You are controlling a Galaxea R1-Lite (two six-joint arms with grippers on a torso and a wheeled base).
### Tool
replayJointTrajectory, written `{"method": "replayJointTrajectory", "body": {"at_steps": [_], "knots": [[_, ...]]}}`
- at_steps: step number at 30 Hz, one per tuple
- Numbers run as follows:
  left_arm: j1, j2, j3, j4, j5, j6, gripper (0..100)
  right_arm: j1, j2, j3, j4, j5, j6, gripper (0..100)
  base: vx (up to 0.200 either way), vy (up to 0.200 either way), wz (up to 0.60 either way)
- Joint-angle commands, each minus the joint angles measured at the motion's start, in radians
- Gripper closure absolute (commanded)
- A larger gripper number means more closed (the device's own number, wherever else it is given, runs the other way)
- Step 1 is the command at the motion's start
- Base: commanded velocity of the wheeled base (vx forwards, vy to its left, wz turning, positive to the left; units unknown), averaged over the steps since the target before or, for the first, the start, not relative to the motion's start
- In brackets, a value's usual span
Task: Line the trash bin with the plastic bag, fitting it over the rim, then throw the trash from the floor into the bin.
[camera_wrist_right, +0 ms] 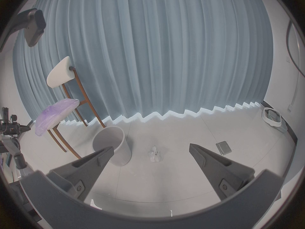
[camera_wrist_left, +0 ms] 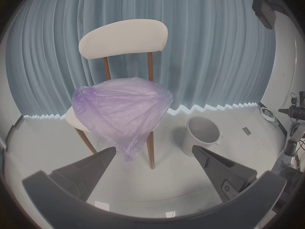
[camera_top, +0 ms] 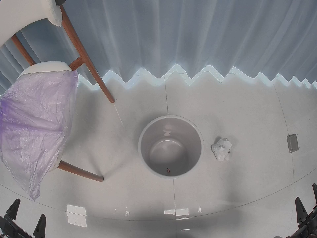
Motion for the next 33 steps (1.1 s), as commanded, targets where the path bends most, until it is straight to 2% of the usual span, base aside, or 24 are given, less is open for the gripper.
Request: {"method": "replayJointTrajectory", "body": {"at_steps": [1, 7, 11, 18, 19, 22, 24, 25, 26, 27, 28, 29, 30, 33], "knots": [[0.002, -0.013, 0.018, -0.004, -0.001, -0.001, 0, 0.001, -0.017, 0.010, -0.001, 0.000, 0.000, 0, 0.000, 0.000, 0.00], [0.002, -0.013, 0.018, -0.007, -0.003, -0.001, 0, 0.000, -0.017, 0.010, -0.001, 0.000, 0.000, 0, 0.000, 0.000, 0.00], [0.000, -0.013, 0.018, -0.091, 0.000, 0.010, 0, 0.001, -0.017, 0.012, -0.001, 0.000, 0.000, 0, 0.000, 0.000, 0.00], [0.000, -0.013, 0.018, -0.119, 0.003, 0.087, 0, 0.001, -0.017, 0.012, -0.001, 0.000, 0.000, 0, 0.000, 0.000, 0.00], [0.002, -0.013, 0.018, -0.165, -0.005, 0.128, 0, 0.000, -0.017, 0.012, -0.001, 0.000, -0.002, 0, 0.000, 0.000, 0.00], [0.000, -0.013, 0.018, -0.205, -0.020, 0.144, 0, 0.001, -0.017, 0.012, -0.001, 0.000, -0.002, 0, 0.000, 0.000, 0.00], [0.002, -0.013, 0.018, -0.242, -0.112, 0.182, 0, 0.001, -0.017, 0.012, -0.001, 0.000, 0.000, 0, 0.000, 0.000, 0.00], [0.002, -0.013, 0.018, -0.242, -0.123, 0.191, 0, 0.001, -0.017, 0.012, -0.001, 0.000, 0.000, 0, 0.000, 0.000, 0.00], [0.002, -0.013, 0.018, -0.236, -0.169, 0.246, 0, 0.001, -0.017, 0.012, -0.001, 0.000, 0.000, 0, 0.000, 0.000, 0.00], [0.002, -0.013, 0.018, -0.236, -0.169, 0.246, 0, 0.001, -0.017, 0.012, -0.001, 0.000, 0.000, 0, 0.000, 0.000, 0.00], [0.002, -0.013, 0.018, -0.213, -0.230, 0.354, 0, 0.001, -0.017, 0.012, -0.001, 0.000, 0.000, 0, 0.000, 0.000, 0.00], [0.002, -0.013, 0.018, -0.213, -0.230, 0.354, 0, 0.001, -0.017, 0.012, -0.001, 0.000, 0.000, 0, 0.000, 0.000, 0.00], [0.002, -0.013, 0.018, -0.173, -0.285, 0.447, 0, 0.001, -0.017, 0.012, -0.001, 0.000, 0.000, 0, 0.000, 0.000, 0.00], [0.002, -0.013, 0.018, -0.159, -0.328, 0.543, 0, 0.001, -0.017, 0.012, -0.001, 0.000, 0.000, 0, 0.000, 0.000, 0.00]]}}
